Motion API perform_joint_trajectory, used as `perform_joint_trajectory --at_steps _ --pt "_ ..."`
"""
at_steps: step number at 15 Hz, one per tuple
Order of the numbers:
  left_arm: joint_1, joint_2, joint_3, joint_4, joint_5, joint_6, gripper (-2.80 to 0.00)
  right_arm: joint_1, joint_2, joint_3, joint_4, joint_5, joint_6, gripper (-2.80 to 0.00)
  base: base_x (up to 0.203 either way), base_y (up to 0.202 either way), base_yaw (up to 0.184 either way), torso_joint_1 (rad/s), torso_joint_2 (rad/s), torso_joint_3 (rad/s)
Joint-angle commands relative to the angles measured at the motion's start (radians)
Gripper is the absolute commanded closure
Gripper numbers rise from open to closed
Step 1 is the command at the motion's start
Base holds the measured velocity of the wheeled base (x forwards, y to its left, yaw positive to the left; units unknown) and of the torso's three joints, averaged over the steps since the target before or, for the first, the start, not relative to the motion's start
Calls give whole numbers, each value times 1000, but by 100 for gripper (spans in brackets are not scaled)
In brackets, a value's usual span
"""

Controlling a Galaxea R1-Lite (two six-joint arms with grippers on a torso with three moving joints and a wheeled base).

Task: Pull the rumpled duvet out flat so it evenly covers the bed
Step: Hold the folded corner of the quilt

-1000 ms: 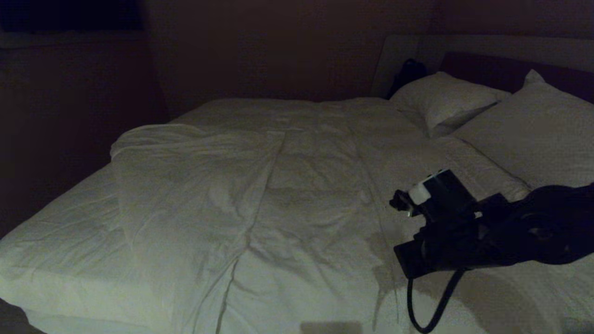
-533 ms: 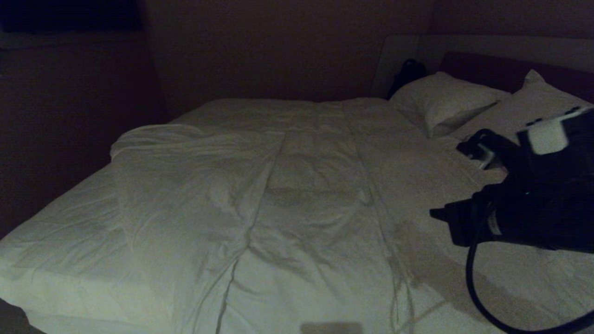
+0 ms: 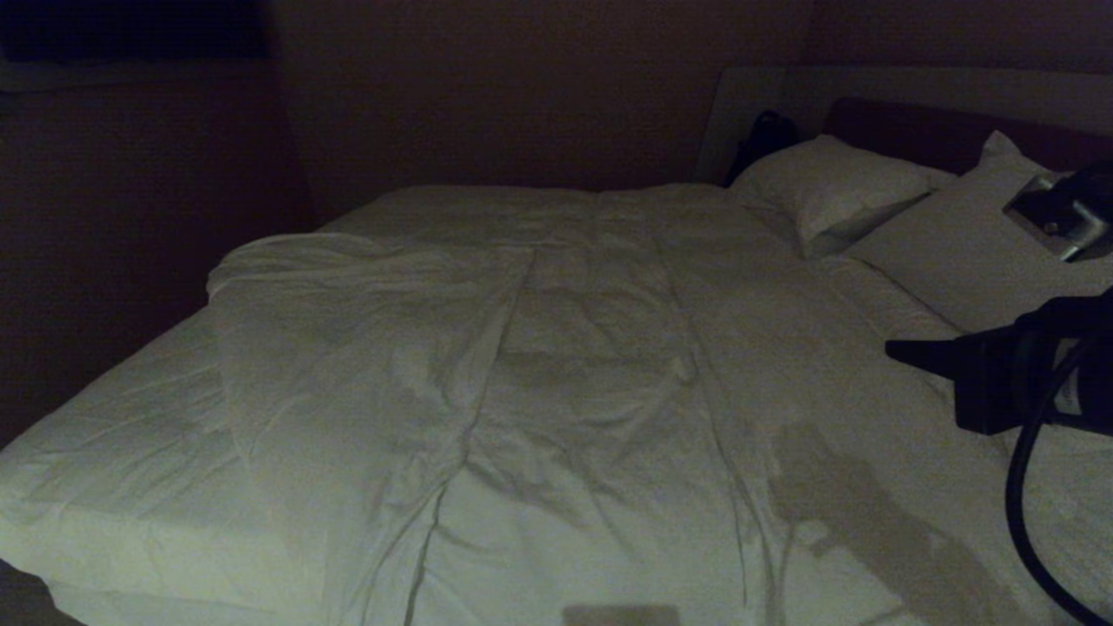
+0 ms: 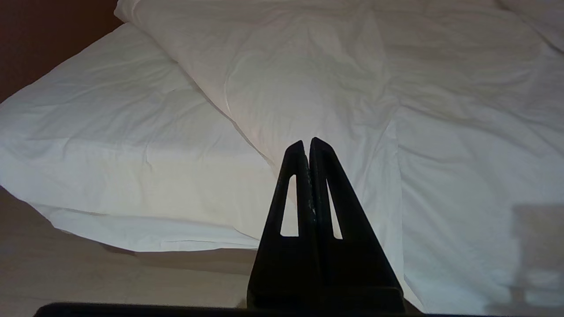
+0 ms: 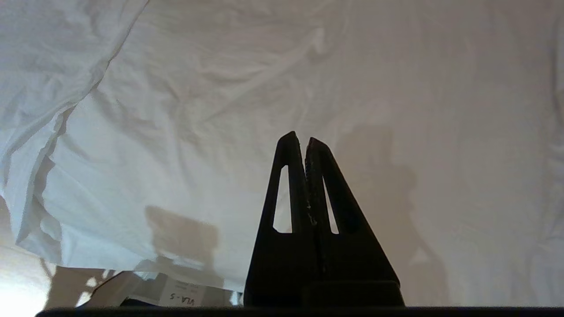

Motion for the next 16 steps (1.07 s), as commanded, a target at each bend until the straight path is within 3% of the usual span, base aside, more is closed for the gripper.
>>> perform_joint_trajectory --at_steps 1,16 --pt "0 0 -1 0 1 0 0 -2 -23 3 0 -1 -13 0 0 0 0 0 0 0" --pt "0 0 0 0 0 0 0 -3 -144 0 0 8 -67 0 0 0 0 0 0 0"
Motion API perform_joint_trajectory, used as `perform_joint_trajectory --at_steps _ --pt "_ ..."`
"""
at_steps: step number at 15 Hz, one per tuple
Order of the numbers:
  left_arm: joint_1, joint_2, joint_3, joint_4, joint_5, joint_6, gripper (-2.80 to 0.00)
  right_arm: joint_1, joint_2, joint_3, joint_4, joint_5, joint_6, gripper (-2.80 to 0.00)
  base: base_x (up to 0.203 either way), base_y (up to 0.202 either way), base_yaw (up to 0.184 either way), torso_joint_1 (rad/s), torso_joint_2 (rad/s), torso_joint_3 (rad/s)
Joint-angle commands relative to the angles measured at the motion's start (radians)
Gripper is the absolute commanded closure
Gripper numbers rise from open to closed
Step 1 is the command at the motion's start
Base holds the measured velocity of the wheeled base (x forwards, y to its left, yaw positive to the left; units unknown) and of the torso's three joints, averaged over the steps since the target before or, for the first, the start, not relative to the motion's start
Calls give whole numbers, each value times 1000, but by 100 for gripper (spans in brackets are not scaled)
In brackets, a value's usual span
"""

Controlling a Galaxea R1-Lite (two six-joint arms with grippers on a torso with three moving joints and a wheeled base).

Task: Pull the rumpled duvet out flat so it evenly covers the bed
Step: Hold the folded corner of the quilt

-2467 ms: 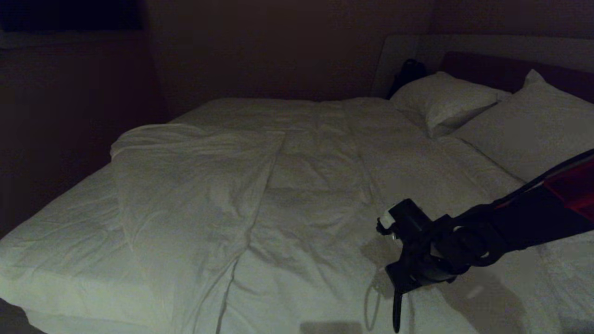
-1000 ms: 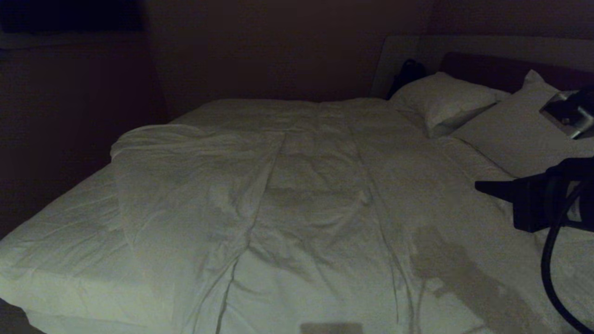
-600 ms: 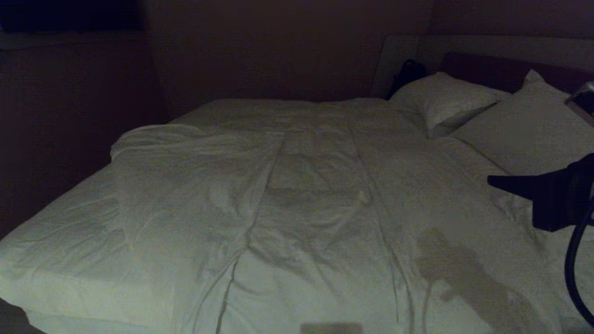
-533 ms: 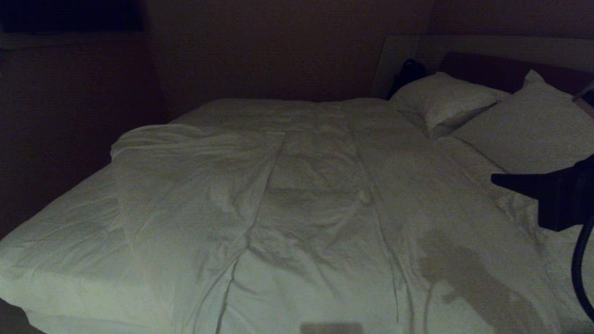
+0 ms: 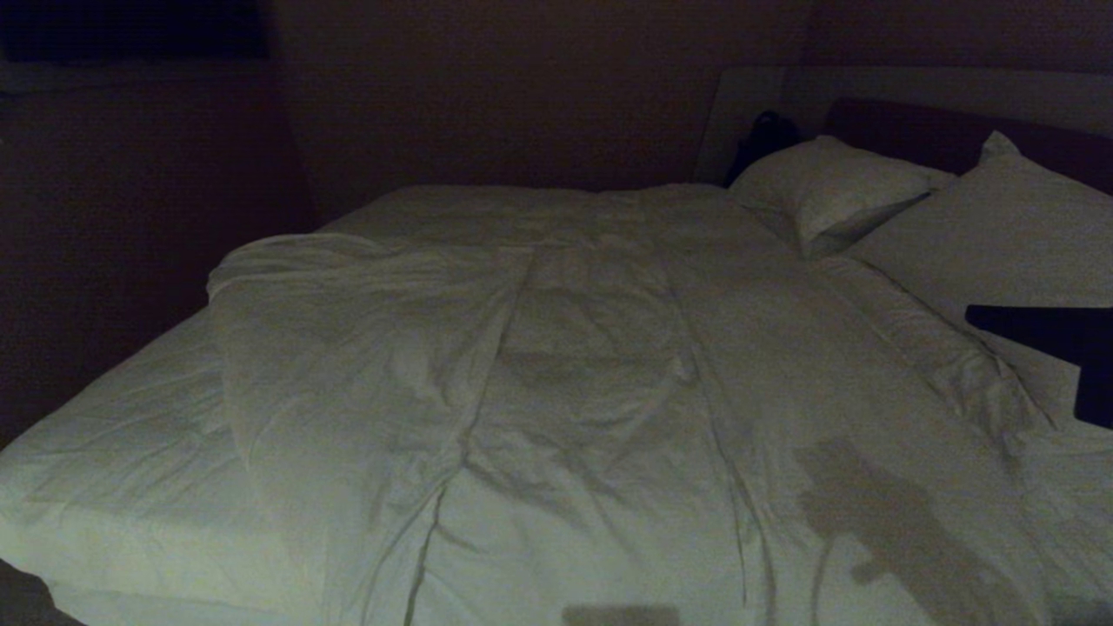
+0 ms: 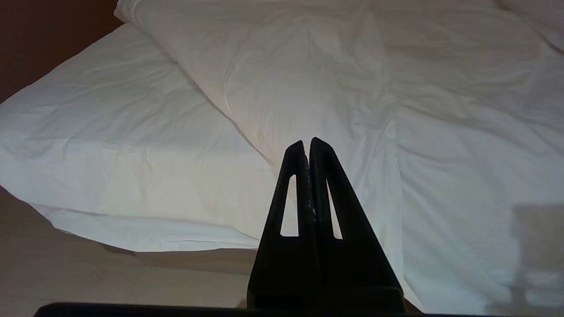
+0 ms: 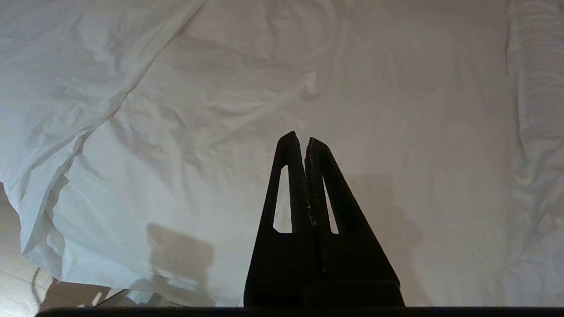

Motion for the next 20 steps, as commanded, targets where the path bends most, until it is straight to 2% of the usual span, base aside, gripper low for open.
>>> perform_joint_trajectory --at_steps 1,11,20 --pt "0 0 0 0 0 0 0 0 -3 0 1 -2 -2 0 0 0 0 0 0 0" --pt "0 0 -1 0 1 0 0 0 -18 -1 1 -3 -3 0 0 0 0 0 0 0" --pt "0 0 0 0 0 0 0 0 -86 -3 1 -3 -43 0 0 0 0 0 0 0"
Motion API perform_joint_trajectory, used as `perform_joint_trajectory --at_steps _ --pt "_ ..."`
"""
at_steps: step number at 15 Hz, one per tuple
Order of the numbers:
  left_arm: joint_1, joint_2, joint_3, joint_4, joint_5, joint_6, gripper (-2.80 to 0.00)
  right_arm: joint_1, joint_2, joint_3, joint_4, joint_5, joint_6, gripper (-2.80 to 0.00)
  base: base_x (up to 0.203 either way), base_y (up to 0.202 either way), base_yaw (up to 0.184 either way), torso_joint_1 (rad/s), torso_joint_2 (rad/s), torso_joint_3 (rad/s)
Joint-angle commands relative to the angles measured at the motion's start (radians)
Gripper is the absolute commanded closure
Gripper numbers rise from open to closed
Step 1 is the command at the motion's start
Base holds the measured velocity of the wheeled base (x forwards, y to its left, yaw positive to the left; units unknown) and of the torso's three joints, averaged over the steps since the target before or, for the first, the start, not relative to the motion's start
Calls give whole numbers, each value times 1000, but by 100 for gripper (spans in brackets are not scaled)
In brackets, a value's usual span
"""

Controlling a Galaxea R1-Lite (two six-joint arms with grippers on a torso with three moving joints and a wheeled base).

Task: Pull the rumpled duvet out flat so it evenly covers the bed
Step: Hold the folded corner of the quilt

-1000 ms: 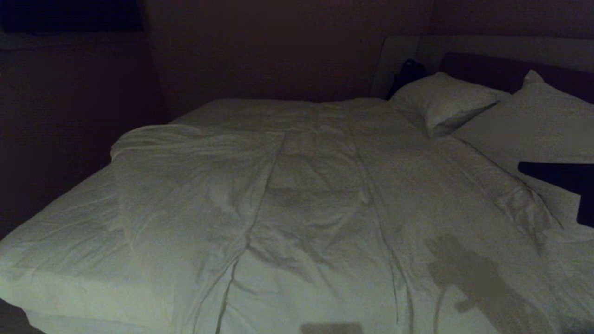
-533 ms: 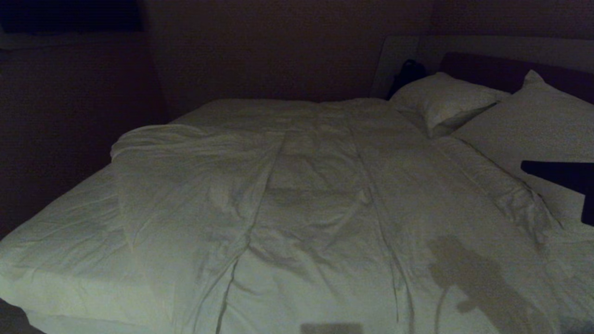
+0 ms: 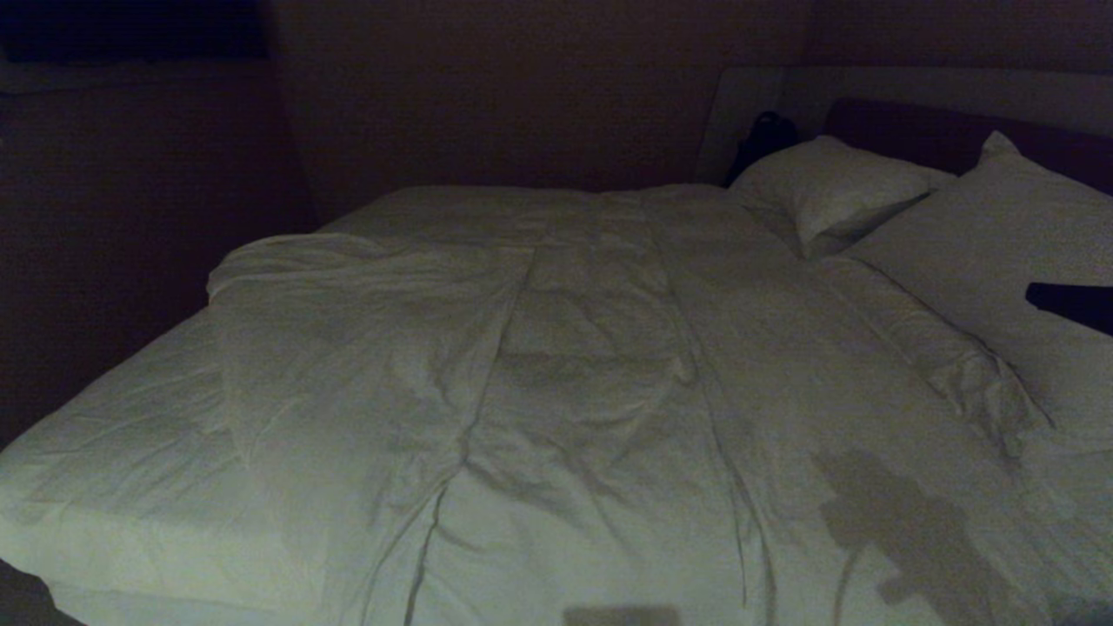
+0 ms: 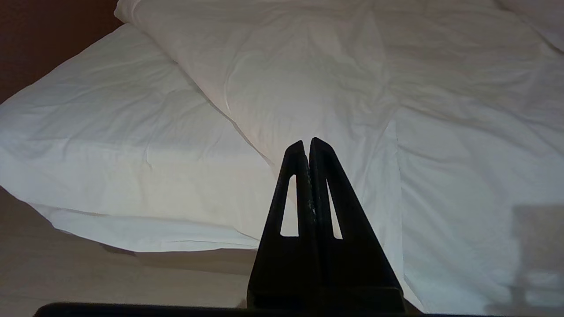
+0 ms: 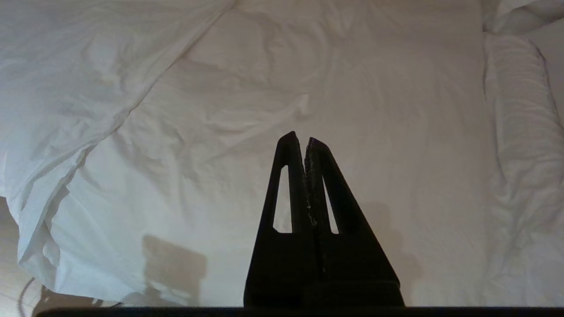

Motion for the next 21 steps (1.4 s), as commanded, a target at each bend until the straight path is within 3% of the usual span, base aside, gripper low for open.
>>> perform_joint_trajectory --at_steps 1,8,21 --pt "0 0 0 0 1 0 0 0 -13 0 -1 -1 -1 0 0 0 0 0 0 0" --pt "0 0 0 0 1 0 0 2 -94 1 -56 6 -15 0 0 0 0 0 0 0" --pt "0 0 0 0 0 0 0 -1 -209 2 -90 -12 -116 0 0 0 0 0 0 0"
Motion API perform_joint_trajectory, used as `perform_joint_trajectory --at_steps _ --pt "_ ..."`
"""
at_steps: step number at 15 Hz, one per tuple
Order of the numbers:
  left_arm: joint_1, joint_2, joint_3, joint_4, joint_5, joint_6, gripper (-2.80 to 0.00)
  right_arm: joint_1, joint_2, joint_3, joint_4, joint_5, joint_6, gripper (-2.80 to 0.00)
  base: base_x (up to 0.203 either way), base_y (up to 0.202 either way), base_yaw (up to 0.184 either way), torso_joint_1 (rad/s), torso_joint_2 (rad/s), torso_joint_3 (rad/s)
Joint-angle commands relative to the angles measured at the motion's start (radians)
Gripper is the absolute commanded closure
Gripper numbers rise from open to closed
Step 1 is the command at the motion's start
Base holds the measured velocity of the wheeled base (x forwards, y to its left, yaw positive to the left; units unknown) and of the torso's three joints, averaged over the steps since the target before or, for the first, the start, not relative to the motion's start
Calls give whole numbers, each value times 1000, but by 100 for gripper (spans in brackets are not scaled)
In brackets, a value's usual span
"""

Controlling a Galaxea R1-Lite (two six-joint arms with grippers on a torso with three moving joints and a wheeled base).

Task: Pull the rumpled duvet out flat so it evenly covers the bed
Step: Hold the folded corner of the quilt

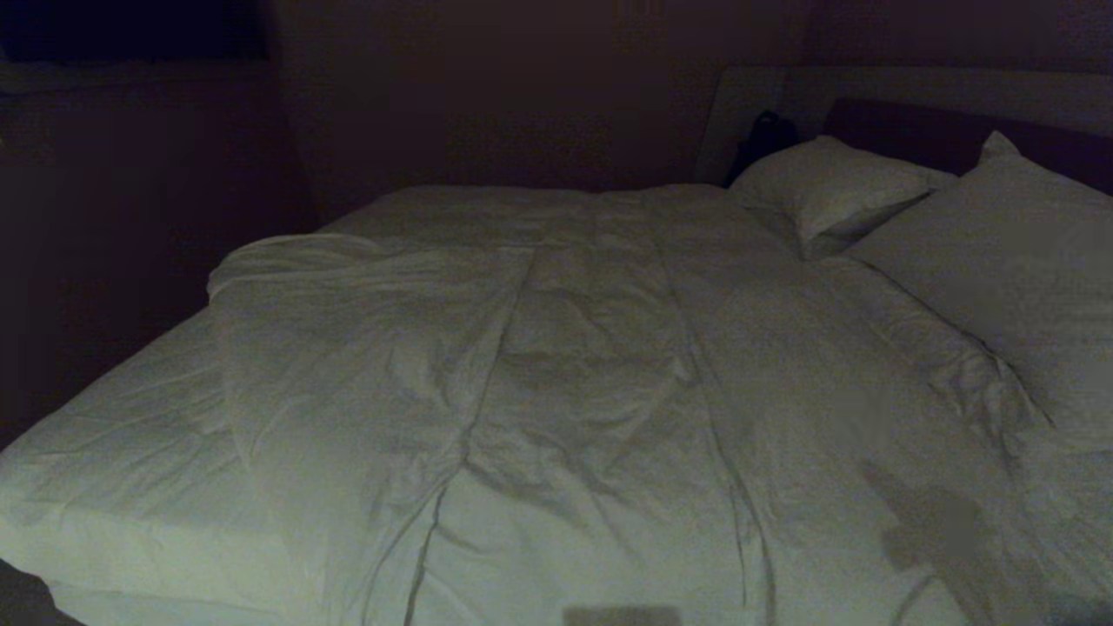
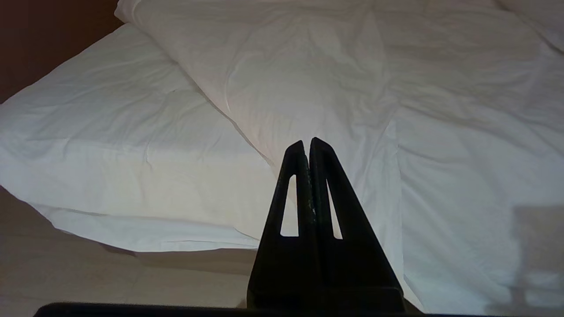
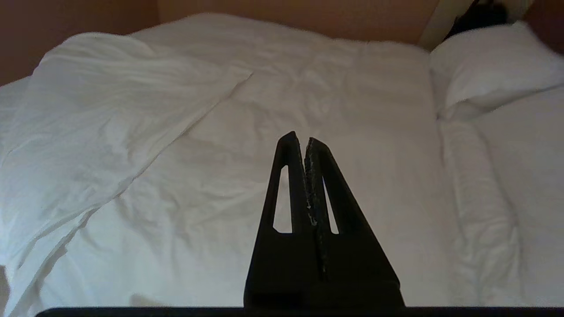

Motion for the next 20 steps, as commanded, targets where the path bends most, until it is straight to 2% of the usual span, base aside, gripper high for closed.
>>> perform_joint_trajectory --at_steps 1,4,6,9,10,20 --pt "0 0 0 0 0 0 0 -2 -25 4 1 -8 -17 0 0 0 0 0 0 0" --pt "0 0 0 0 0 0 0 -7 -116 103 1 -182 -34 0 0 0 0 0 0 0" --pt "0 0 0 0 0 0 0 -12 -223 153 4 -238 -40 0 0 0 0 0 0 0" --pt "0 0 0 0 0 0 0 -22 -323 168 8 -383 -75 0 0 0 0 0 0 0" --pt "0 0 0 0 0 0 0 -40 -340 179 9 -407 -81 0 0 0 0 0 0 0" --pt "0 0 -2 0 0 0 0 -258 -502 265 8 -409 -71 0 0 0 0 0 0 0"
